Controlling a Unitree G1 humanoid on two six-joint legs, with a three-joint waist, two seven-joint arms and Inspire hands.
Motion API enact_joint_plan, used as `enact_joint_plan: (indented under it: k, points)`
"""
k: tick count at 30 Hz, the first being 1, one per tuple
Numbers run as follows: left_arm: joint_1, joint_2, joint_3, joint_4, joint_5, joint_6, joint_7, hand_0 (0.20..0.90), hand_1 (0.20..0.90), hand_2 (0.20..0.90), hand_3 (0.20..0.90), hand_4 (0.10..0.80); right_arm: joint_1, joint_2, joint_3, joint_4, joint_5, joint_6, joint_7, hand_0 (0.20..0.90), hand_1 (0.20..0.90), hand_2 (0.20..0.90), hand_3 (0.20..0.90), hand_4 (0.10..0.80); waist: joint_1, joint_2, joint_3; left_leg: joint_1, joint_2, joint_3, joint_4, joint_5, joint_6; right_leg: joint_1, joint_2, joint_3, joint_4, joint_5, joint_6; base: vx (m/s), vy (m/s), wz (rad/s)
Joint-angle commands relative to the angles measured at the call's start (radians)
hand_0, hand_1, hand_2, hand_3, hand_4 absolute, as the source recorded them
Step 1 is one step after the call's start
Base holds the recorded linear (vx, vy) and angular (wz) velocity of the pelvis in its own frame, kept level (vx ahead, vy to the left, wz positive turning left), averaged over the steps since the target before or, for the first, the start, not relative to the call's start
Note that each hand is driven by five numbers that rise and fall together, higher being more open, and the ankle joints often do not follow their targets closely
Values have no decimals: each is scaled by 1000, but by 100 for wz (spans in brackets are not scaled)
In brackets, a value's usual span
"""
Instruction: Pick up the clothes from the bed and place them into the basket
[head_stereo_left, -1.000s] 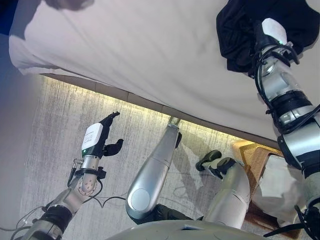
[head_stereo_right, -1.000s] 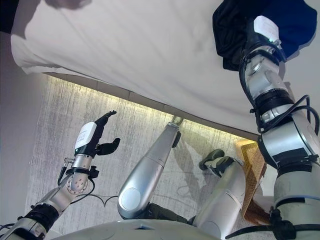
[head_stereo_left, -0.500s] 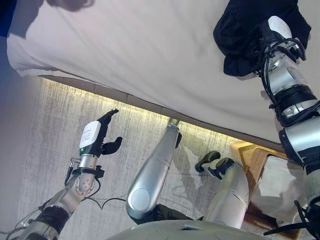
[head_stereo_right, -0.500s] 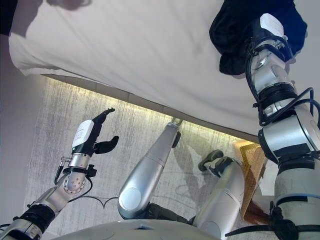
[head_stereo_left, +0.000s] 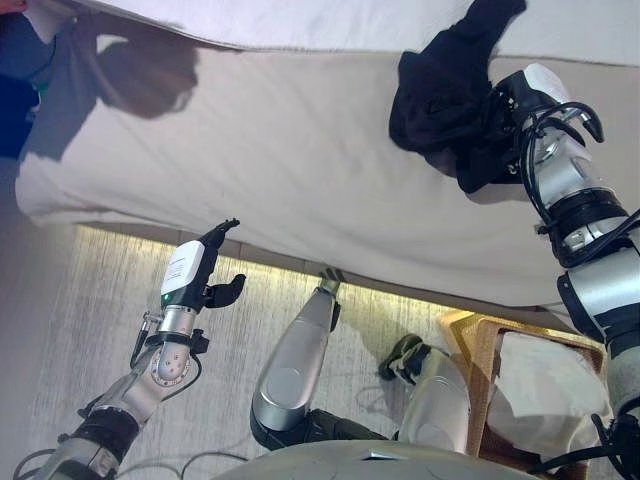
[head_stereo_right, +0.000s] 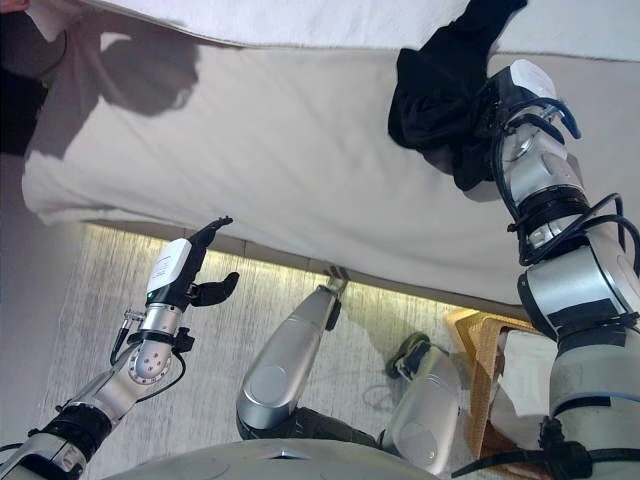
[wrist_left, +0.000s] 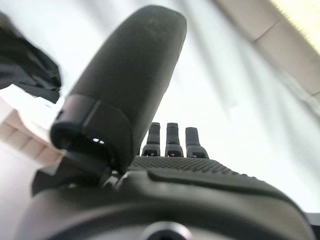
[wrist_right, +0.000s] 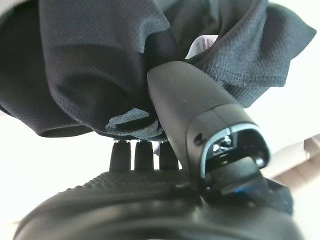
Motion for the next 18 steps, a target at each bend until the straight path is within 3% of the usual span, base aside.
enact_joint_plan:
  k: [1, 6, 18]
  points:
    - [6, 12, 33, 18, 5, -21, 27, 900, 900, 900, 900, 800, -56, -137, -15, -61, 21, -70, -68, 300, 300, 300, 200, 100, -20, -35, -146, 72, 20, 42, -32, -77, 22, 54, 55, -63, -88, 91, -58, -44, 6, -25]
    - [7, -6, 43, 82, 23, 29, 14, 900, 900, 900, 900, 800, 25, -182, -79, -135, 85, -136, -25, 300, 300, 300, 200, 100, -88, -86, -272, 232, 53, 84, -180, -57, 3, 203, 117, -22, -295, 135, -29, 98, -11, -27]
    - [-59, -25, 75, 243, 61, 34, -2, 900, 900, 900, 900, 800, 253, -270, -250, -312, 107, -225, -48, 300, 300, 300, 200, 100, -234, -136, -428, 424, 102, 193, -428, 2, -15, 311, 169, 77, -539, 257, 41, 36, -37, -28]
